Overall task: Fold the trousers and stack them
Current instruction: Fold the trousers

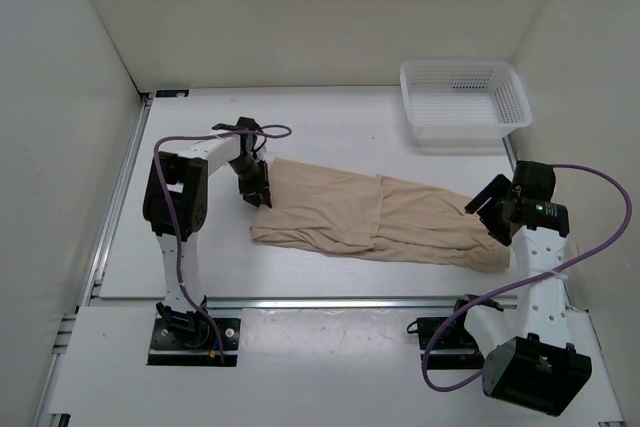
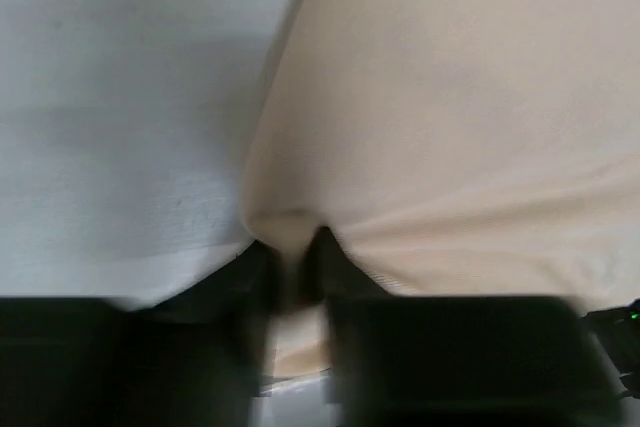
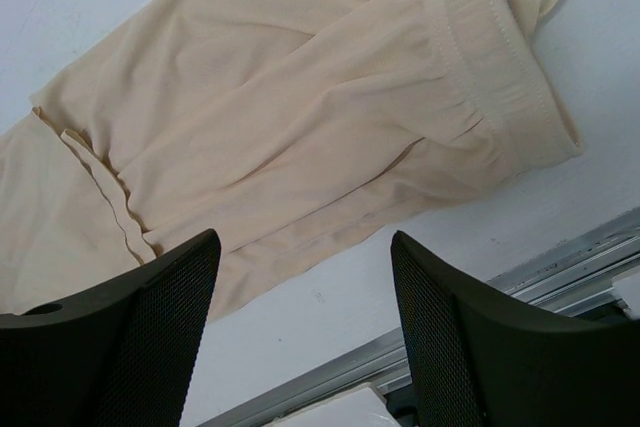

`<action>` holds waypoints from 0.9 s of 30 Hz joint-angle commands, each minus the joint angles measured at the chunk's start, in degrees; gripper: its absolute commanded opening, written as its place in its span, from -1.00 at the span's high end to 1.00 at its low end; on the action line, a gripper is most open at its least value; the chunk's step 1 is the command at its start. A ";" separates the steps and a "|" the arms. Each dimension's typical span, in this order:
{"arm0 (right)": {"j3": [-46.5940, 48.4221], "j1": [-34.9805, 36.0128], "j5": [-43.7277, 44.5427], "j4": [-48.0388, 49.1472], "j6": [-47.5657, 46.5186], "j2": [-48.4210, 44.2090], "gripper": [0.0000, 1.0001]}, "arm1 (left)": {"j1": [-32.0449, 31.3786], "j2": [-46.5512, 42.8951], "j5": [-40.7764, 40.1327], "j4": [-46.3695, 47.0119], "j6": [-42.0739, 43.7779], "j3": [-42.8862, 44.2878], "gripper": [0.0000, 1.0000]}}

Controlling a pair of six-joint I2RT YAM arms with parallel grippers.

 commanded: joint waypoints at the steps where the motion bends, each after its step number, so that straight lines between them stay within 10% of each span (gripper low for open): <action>1: 0.55 0.29 -1.31 0.71 -1.23 0.12 -0.47 | -0.37 1.21 1.87 3.52 0.88 0.54 0.56; 2: 0.55 0.29 -1.31 0.71 -1.23 0.12 -0.47 | -0.37 1.21 1.87 3.52 0.88 1.41 0.79; 14: 0.55 0.29 -3.41 0.18 -0.71 -0.94 -0.47 | 8.23 -10.57 -13.66 -5.77 -1.14 16.33 0.79; 27: -1.48 0.29 -5.27 0.71 -1.23 -0.94 -0.47 | 3.77 -9.96 -19.06 -14.67 0.27 29.37 0.79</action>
